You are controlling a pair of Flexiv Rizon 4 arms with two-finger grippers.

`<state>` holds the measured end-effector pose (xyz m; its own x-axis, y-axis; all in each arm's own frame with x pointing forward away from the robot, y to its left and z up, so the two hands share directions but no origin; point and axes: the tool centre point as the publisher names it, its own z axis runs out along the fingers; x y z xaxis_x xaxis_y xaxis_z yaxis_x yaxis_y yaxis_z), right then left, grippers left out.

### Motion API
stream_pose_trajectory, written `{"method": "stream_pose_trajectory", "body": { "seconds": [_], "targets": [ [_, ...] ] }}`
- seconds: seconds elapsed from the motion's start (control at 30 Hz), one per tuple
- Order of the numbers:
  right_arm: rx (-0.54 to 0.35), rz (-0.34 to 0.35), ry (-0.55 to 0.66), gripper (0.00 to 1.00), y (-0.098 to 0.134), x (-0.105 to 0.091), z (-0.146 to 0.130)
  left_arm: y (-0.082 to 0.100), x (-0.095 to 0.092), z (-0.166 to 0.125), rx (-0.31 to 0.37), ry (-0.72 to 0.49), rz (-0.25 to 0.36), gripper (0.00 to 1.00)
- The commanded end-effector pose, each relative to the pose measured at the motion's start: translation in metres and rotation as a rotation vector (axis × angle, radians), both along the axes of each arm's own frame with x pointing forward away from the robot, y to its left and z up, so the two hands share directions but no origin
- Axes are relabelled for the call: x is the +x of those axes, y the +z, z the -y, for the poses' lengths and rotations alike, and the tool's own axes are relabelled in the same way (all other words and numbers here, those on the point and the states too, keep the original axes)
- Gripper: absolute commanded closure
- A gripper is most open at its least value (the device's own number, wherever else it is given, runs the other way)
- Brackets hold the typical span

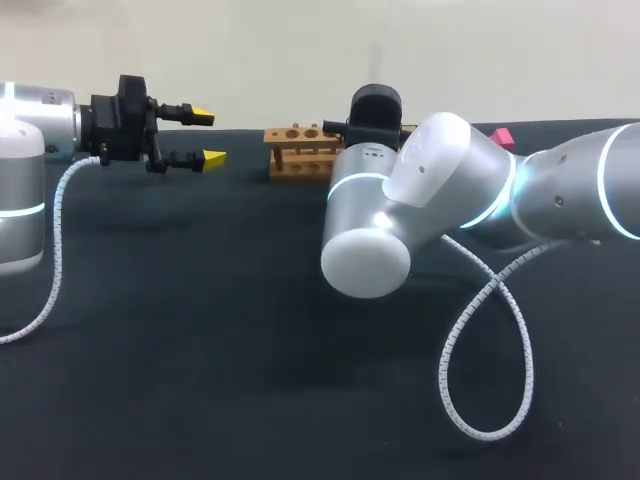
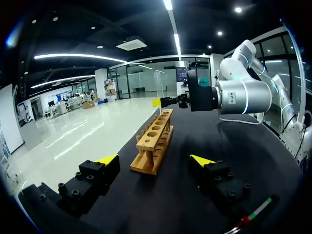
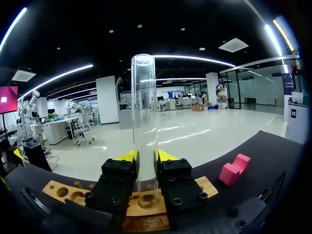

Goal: Grasp the test tube, adjust it, and insert it.

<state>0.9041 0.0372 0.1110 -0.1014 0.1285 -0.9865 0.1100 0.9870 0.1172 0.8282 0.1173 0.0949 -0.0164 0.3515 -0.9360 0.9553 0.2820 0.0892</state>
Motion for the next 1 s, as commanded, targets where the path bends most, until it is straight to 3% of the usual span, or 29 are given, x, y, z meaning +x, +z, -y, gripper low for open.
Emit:
{"method": "stream_pose_trajectory", "body": {
  "seconds": [0.03, 0.2, 0.27, 0.53, 0.63, 0.67, 0.7, 1.0],
  "targets": [
    [0.005, 0.002, 0.001, 0.78, -0.003, 0.002, 0.000, -0.001, -0.002, -0.001, -0.003, 0.003, 0.007, 0.00],
    [0.014, 0.000, -0.001, 0.69, -0.002, 0.001, 0.001, -0.001, -0.002, -0.001, -0.003, 0.003, 0.007, 0.00],
    [0.017, 0.000, -0.002, 0.58, -0.002, 0.000, 0.001, -0.001, -0.002, -0.001, -0.003, 0.003, 0.007, 0.00],
    [0.021, 0.003, -0.012, 0.57, 0.001, -0.001, 0.003, -0.001, -0.002, -0.001, -0.003, 0.003, 0.007, 0.00],
    [0.020, 0.003, -0.017, 0.53, 0.002, -0.003, 0.004, -0.001, -0.002, -0.001, -0.003, 0.003, 0.007, 0.00],
    [0.020, 0.003, -0.017, 0.21, 0.003, -0.003, 0.004, -0.001, -0.002, -0.001, -0.003, 0.003, 0.007, 0.00],
    [0.020, 0.002, -0.017, 0.00, 0.003, -0.004, 0.004, -0.001, -0.002, -0.001, -0.003, 0.003, 0.007, 0.00],
    [0.030, -0.028, 0.059, 0.00, 0.011, -0.025, 0.001, -0.001, -0.002, -0.001, -0.003, 0.003, 0.007, 0.00]
  ]
}}
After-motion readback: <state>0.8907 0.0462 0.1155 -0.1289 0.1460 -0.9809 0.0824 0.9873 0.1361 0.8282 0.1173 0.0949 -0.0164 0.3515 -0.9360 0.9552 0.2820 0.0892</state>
